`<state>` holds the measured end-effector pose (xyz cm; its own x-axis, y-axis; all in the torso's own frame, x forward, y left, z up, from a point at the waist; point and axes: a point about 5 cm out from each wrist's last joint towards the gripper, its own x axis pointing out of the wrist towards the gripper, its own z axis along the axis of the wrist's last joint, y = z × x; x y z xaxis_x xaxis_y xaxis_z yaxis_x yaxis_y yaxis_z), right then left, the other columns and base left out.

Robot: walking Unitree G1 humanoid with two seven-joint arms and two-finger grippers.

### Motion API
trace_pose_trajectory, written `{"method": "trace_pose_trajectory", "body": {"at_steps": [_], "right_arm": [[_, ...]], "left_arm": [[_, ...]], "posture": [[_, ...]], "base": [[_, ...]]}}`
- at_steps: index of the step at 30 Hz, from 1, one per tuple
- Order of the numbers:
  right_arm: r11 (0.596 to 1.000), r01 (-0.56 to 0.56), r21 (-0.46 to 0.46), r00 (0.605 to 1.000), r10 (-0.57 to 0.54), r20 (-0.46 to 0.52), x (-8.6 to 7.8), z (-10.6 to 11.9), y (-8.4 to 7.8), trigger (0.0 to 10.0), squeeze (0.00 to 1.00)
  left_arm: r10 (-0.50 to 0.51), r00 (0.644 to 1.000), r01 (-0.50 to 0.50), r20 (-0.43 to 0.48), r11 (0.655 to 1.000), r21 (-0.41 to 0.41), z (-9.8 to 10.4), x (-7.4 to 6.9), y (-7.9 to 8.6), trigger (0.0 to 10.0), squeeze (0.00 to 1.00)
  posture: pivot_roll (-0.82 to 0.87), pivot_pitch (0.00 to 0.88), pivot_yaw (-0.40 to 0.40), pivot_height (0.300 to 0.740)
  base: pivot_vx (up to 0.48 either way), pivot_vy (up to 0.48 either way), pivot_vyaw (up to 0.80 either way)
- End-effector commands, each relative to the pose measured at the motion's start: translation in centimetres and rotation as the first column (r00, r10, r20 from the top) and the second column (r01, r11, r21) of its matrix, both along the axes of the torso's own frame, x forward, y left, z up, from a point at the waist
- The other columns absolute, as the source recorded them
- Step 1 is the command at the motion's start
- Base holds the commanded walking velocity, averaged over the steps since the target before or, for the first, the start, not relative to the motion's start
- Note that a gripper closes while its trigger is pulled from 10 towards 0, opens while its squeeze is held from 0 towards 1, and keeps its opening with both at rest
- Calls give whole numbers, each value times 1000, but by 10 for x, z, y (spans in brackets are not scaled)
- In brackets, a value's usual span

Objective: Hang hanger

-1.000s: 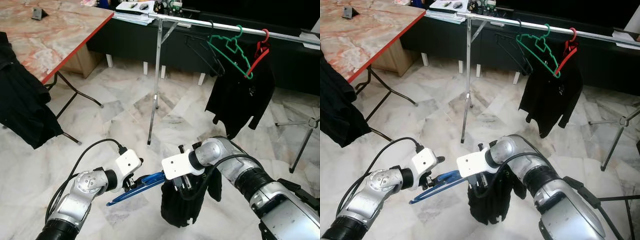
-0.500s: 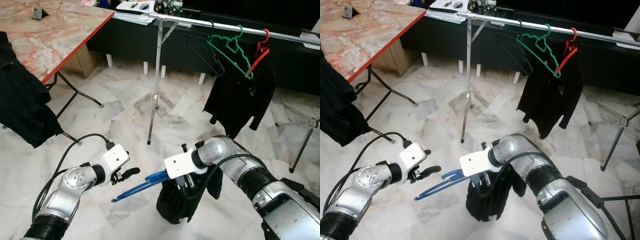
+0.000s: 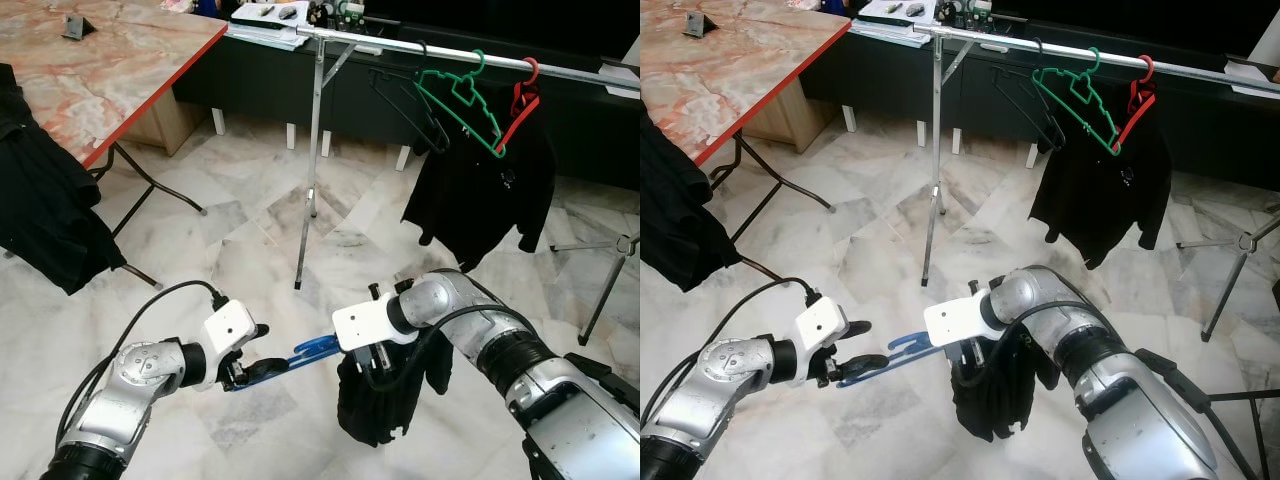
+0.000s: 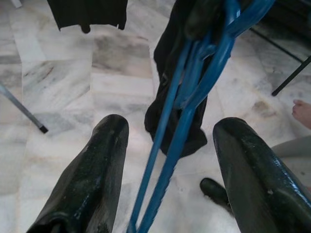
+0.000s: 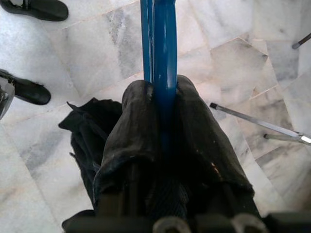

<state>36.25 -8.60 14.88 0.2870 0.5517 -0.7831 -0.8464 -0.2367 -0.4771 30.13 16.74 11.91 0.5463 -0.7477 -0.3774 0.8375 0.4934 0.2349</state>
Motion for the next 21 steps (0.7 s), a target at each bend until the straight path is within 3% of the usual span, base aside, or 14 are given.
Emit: {"method": "trace_pose_trajectory", "body": {"at_steps": [1, 13, 21], "right_arm": [[1000, 3, 16, 1000, -3, 23, 4, 9, 2, 10000, 0], [997, -27, 67, 999, 24, 45, 5, 21, 18, 10000, 0], [995, -48, 85, 998, 44, 48, 5, 27, 24, 10000, 0]], "left_arm": [[-23, 1000, 23, -11, 1000, -1, -2, -3, -6, 10000, 0], [-48, 999, 48, -10, 999, -16, 0, -2, -19, 10000, 0], [-8, 999, 9, 42, 1000, -24, 2, 6, -24, 10000, 0]], "posture": [[8, 195, -89, 740], [10, 187, -85, 740], [2, 181, -87, 740]], "base": [[0, 0, 0], [0, 0, 0], [0, 0, 0]]}}
